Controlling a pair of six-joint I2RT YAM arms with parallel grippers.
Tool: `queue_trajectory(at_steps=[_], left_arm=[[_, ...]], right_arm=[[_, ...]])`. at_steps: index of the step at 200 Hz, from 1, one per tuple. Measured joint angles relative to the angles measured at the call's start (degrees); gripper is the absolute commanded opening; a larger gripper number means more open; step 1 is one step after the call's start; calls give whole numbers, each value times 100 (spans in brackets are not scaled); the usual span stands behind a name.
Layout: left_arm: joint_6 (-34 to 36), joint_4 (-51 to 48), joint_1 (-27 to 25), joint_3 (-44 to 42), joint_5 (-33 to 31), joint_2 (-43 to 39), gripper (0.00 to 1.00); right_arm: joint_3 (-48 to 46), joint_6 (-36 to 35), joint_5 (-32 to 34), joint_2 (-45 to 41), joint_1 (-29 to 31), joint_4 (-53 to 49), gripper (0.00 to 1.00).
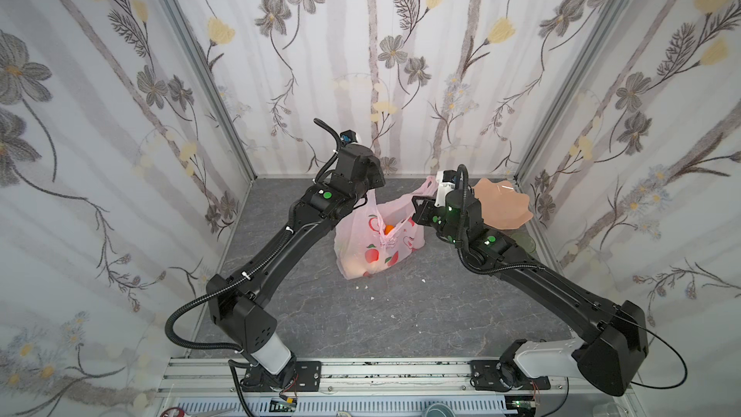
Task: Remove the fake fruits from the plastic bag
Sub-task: 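Grasp the other bag handle with the left gripper while the right gripper holds, then pull the bag handles apart with both grippers to open the bag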
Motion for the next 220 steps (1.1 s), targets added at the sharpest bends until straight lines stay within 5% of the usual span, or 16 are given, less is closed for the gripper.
queue_trajectory(at_steps=[58, 99, 130, 178, 220], left_arm=[[-479, 909, 256, -3801, -195, -2951, 0], [-1130, 1231, 1650, -5788, 485, -2883, 0], [-1211, 1453, 1950, -5998, 933, -2330, 0], [-1088, 1097, 1174, -5495, 935, -2782, 62], [-1056, -151, 675, -4798, 76, -3578, 70]], right_arm=[[-1794, 422, -208, -717, 9, 568, 0], [-2959, 822, -138, -879, -24, 822, 0], [-3257, 951, -131, -894, -24, 1032, 0], [-3023, 754, 149, -1036, 302, 988, 0], [-2721, 479, 481, -914, 660, 940, 0]])
